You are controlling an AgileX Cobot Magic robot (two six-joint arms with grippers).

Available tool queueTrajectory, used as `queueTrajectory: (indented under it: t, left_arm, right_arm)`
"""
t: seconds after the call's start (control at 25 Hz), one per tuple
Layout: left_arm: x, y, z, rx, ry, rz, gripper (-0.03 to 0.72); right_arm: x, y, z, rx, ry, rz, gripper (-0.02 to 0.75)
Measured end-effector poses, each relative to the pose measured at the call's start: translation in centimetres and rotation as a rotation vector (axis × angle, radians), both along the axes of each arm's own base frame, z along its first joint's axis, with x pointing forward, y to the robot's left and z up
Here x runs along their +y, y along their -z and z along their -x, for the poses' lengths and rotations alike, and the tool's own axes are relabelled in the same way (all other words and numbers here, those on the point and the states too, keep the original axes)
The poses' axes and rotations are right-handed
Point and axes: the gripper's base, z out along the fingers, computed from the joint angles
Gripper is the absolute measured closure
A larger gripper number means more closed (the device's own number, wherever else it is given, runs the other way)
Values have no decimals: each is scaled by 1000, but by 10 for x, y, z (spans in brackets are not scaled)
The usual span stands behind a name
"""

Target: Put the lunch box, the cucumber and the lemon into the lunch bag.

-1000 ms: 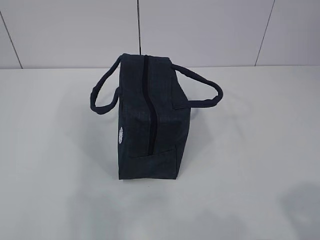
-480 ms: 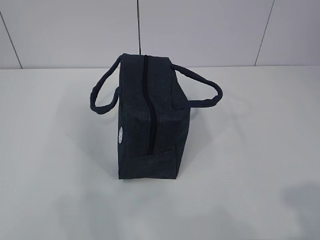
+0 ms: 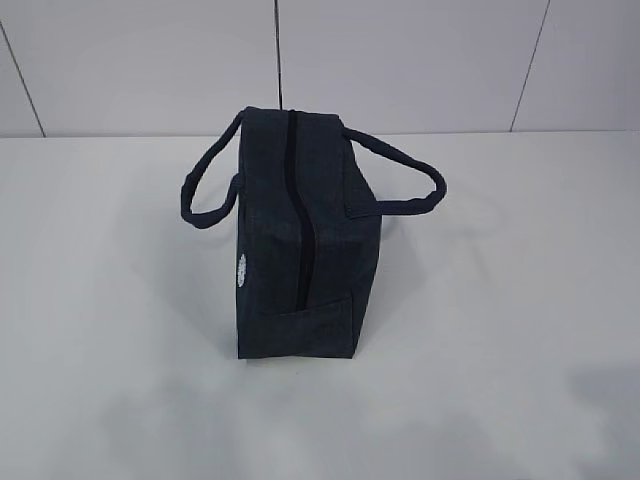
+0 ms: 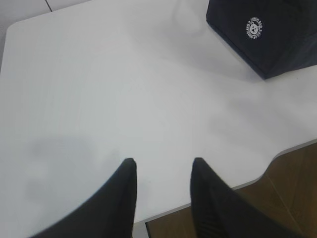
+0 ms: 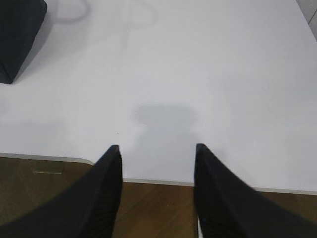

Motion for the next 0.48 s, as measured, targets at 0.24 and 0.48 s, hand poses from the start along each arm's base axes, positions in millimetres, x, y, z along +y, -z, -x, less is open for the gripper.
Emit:
queueTrajectory:
  t: [0.24, 0.48]
  left_arm:
    - [0, 0, 0, 0, 0, 0, 440]
    - [0, 0, 0, 0, 0, 0, 440]
  right_arm:
    - [0, 0, 0, -2, 0, 0, 379]
    - [0, 0, 0, -2, 0, 0, 379]
